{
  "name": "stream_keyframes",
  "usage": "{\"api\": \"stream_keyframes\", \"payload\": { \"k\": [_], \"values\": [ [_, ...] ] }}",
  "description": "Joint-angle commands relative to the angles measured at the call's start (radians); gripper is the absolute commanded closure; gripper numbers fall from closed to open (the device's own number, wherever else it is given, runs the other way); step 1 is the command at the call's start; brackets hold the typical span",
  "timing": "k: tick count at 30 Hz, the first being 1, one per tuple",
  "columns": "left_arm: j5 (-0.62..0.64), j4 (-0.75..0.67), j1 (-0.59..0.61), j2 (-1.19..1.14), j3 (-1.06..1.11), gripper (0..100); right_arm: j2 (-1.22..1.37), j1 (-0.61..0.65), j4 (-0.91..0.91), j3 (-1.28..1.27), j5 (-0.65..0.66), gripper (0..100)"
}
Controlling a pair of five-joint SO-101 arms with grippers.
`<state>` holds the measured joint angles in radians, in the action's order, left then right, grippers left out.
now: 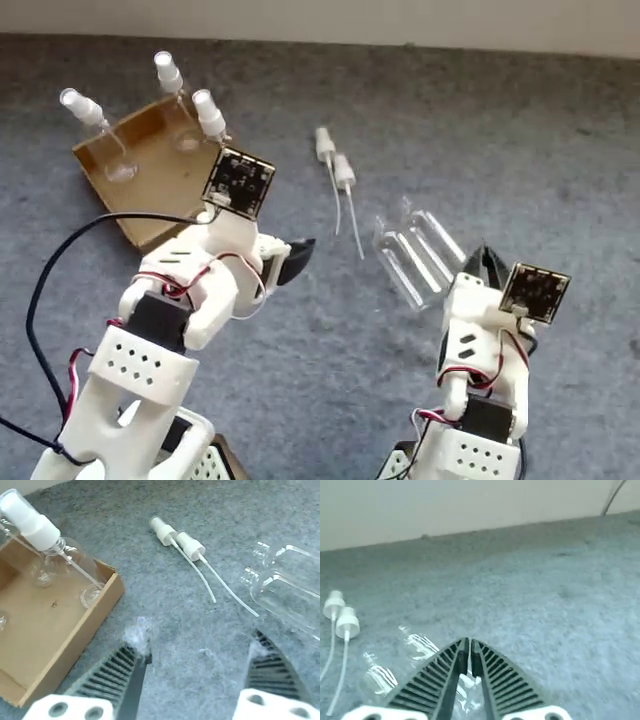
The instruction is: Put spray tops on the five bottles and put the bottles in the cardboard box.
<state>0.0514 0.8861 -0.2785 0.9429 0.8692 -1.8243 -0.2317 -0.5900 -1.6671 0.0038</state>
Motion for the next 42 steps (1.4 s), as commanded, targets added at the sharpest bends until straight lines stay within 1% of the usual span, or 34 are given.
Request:
{"api": "stream_keyframes", "payload": {
  "k": [1,3,5,9,12,15,18,22,25,30,32,34,39,40,42],
  "values": [
    [0.014,-0.002,-0.067,0.022,-0.019,74,-0.015,-0.117,-0.091,-0.099,0.005,98.7],
    [0.017,-0.002,-0.091,0.022,-0.019,74,-0.015,-0.166,-0.114,-0.099,0.005,98.7],
    [0.055,-0.002,-0.111,0.022,-0.021,74,-0.015,-0.211,-0.134,-0.099,0.005,98.7],
    [0.091,0.008,-0.156,-0.022,-0.082,74,-0.015,-0.272,-0.180,-0.099,0.009,98.7],
    [0.107,0.043,-0.191,-0.133,-0.171,74,-0.015,-0.300,-0.242,-0.099,0.011,98.7],
    [0.176,0.094,-0.208,-0.269,-0.288,74,-0.015,-0.343,-0.315,-0.099,0.011,98.7],
    [0.219,0.132,-0.222,-0.404,-0.415,74,-0.015,-0.390,-0.383,-0.099,0.011,98.7],
    [0.233,0.181,-0.242,-0.575,-0.568,74,-0.015,-0.432,-0.460,-0.099,0.011,98.7],
    [0.247,0.238,-0.269,-0.705,-0.684,74,-0.015,-0.430,-0.527,-0.099,0.011,98.7],
    [0.353,0.322,-0.309,-0.924,-0.883,74,-0.015,-0.435,-0.602,-0.099,0.011,98.7],
    [0.420,0.361,-0.315,-1.009,-0.960,74,-0.015,-0.435,-0.605,-0.099,0.011,98.7],
    [0.514,0.394,-0.320,-1.087,-1.026,74,-0.015,-0.435,-0.605,-0.099,0.011,98.7],
    [0.750,0.397,-0.320,-1.257,-1.167,74,-0.015,-0.435,-0.605,-0.099,0.009,98.7],
    [0.779,0.397,-0.320,-1.287,-1.190,74,-0.015,-0.435,-0.605,-0.099,0.009,98.7],
    [0.789,0.397,-0.320,-1.337,-1.234,74,-0.015,-0.435,-0.605,-0.099,0.009,98.7]
  ]
}}
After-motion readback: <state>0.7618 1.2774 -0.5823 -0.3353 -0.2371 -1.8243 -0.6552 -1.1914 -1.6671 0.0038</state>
